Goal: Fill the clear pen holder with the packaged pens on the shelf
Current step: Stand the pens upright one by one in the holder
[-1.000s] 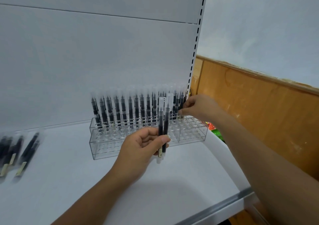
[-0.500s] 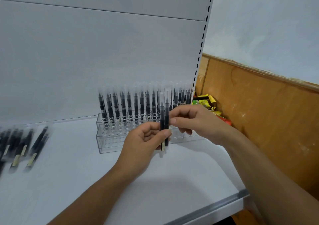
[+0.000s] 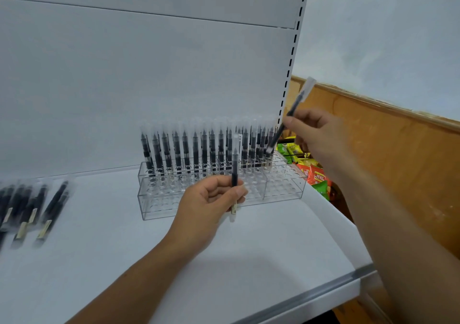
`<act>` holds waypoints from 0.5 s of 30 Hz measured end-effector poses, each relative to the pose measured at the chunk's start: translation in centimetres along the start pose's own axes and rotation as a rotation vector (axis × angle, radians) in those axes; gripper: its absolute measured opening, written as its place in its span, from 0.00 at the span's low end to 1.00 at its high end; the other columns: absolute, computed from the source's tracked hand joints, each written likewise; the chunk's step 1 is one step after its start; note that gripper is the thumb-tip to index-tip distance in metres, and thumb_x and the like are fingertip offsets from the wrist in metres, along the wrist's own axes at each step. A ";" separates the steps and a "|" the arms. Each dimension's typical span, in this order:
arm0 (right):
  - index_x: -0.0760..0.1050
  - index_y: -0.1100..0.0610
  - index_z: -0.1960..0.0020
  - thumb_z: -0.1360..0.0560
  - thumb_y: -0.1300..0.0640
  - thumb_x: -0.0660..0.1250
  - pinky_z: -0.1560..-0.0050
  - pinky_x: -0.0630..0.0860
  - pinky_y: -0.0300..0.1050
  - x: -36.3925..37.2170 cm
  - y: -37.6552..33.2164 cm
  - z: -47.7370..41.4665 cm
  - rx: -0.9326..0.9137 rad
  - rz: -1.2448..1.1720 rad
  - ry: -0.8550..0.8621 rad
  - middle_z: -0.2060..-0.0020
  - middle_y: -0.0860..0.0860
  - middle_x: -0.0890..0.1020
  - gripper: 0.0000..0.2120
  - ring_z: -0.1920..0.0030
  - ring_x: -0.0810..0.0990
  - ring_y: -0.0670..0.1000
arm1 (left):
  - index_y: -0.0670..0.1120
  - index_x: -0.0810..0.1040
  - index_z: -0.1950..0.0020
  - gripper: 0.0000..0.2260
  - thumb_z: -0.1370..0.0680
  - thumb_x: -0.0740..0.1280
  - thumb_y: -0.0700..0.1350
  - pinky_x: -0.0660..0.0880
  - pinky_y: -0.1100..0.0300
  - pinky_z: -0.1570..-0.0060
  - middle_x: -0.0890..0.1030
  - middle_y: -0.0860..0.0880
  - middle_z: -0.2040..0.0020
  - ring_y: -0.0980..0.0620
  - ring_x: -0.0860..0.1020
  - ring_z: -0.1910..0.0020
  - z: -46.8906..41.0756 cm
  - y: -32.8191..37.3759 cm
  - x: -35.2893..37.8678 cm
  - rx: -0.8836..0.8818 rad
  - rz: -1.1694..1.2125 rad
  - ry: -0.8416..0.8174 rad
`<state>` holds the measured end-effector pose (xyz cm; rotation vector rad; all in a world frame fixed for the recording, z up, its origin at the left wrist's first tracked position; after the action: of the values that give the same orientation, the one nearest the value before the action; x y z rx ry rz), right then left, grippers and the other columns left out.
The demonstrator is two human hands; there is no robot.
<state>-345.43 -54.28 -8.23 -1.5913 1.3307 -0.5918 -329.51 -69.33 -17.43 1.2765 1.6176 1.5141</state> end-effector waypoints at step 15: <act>0.82 0.54 0.48 0.24 0.49 0.70 0.55 0.78 0.45 0.9 4.6 -3.2 -0.005 0.533 -0.009 0.57 0.48 0.83 0.10 0.57 0.80 0.48 | 0.53 0.85 0.56 0.08 0.35 0.73 0.48 0.78 0.51 0.48 0.85 0.43 0.57 0.47 0.83 0.56 -0.1 -0.2 0.2 0.005 -0.017 -0.019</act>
<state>-349.98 -56.07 -11.05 -1.1656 1.6642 -0.2502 -329.69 -69.20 -17.54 1.2731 1.6174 1.4846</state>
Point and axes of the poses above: each hand's wrist, its own z-axis away from the middle knuckle, its own x-axis out of the palm, y = z × x, the point moved 4 cm from there along -z, towards the middle knuckle
